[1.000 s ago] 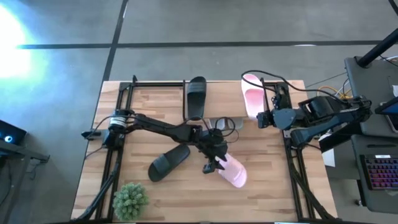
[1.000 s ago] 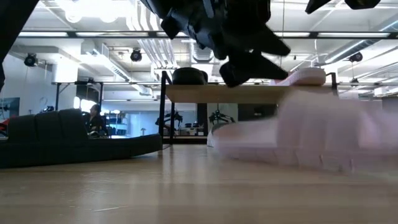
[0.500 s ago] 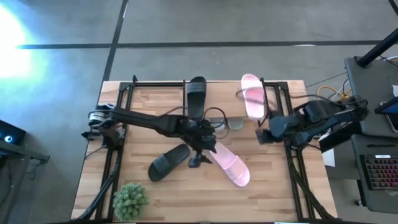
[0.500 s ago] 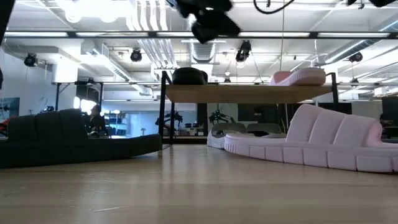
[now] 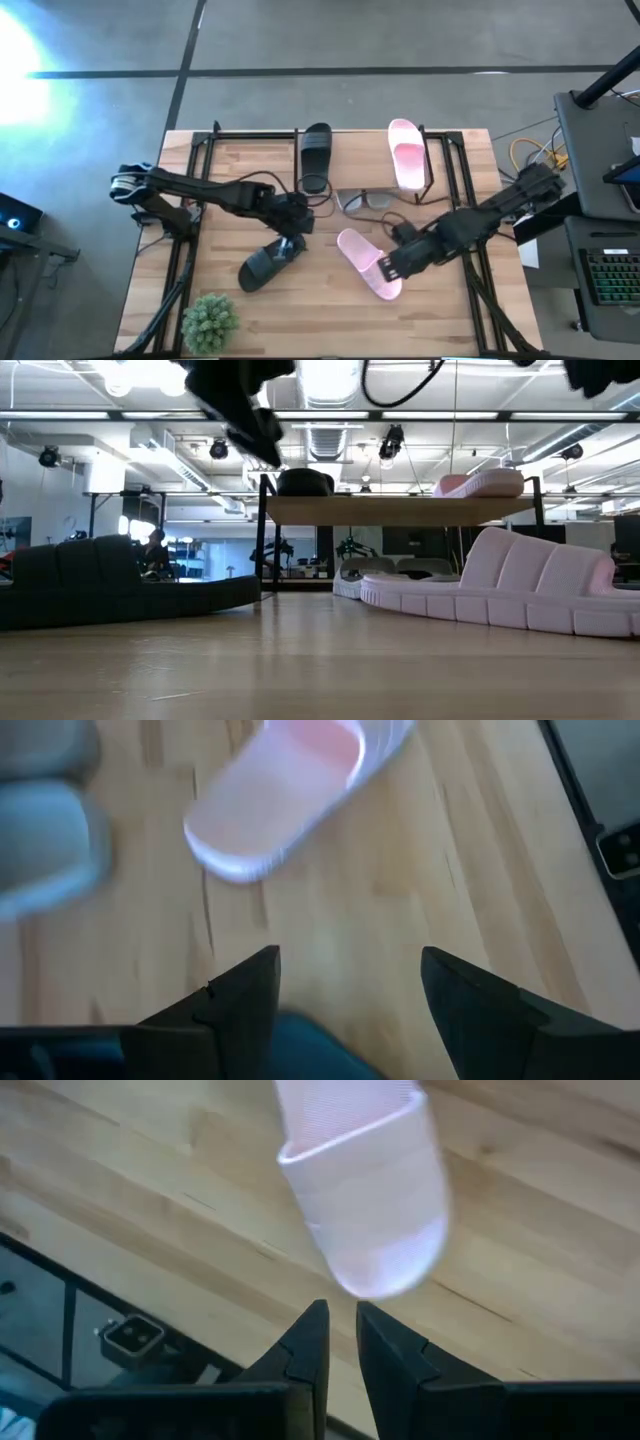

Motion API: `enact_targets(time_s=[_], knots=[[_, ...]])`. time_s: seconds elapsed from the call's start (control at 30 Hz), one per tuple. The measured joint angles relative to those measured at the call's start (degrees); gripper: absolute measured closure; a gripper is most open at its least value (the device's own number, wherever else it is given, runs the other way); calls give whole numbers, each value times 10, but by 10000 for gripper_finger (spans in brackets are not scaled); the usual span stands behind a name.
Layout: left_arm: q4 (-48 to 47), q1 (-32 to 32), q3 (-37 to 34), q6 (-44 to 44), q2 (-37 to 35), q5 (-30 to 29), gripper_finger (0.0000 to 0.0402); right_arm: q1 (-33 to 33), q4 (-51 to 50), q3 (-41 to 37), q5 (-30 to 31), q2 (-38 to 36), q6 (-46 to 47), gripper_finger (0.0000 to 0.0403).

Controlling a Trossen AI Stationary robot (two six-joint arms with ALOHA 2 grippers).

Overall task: Pick and place slides into the shelf
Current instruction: Put the pink slide on the shelf

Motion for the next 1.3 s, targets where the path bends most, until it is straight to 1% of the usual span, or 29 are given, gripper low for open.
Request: enact_targets(time_s=[0.07, 0.17, 0.27, 0.5, 0.57, 0.67, 0.73, 0.8, 0.87, 1.0, 1.17, 1.23, 1.3], knots=[[0, -2, -27, -22, -21, 1, 174, 1, 30, 0, 9, 26, -4, 355], [-5, -2, -71, -51, -61, 0, 174, 1, 73, 0, 42, 62, -11, 358], [-5, -2, -118, -73, -113, -9, 174, -8, 104, 0, 70, 92, -11, 364], [3, -2, -211, -154, -227, -44, 174, -28, 162, 2, 79, 156, -28, 373], [2, -2, -229, -171, -251, -50, 174, -28, 171, 10, 91, 171, -31, 375], [3, -2, -247, -179, -277, -60, 174, -28, 169, 21, 127, 189, -36, 376], [1, -2, -250, -179, -285, -69, 174, -28, 167, 23, 149, 201, -42, 376], [5, -2, -252, -178, -289, -72, 174, -28, 161, 23, 155, 218, -45, 376], [3, -2, -254, -178, -291, -72, 174, -28, 156, 23, 150, 237, -45, 376], [2, -2, -257, -178, -287, -72, 174, -28, 158, 23, 107, 256, -48, 376], [5, -2, -263, -178, -279, -72, 174, -12, 153, 23, 80, 245, -56, 376], [6, -2, -267, -178, -277, -72, 174, -1, 132, 23, 65, 234, -57, 376], [9, -2, -272, -178, -276, -72, 174, 7, 108, 23, 36, 228, -61, 376]])
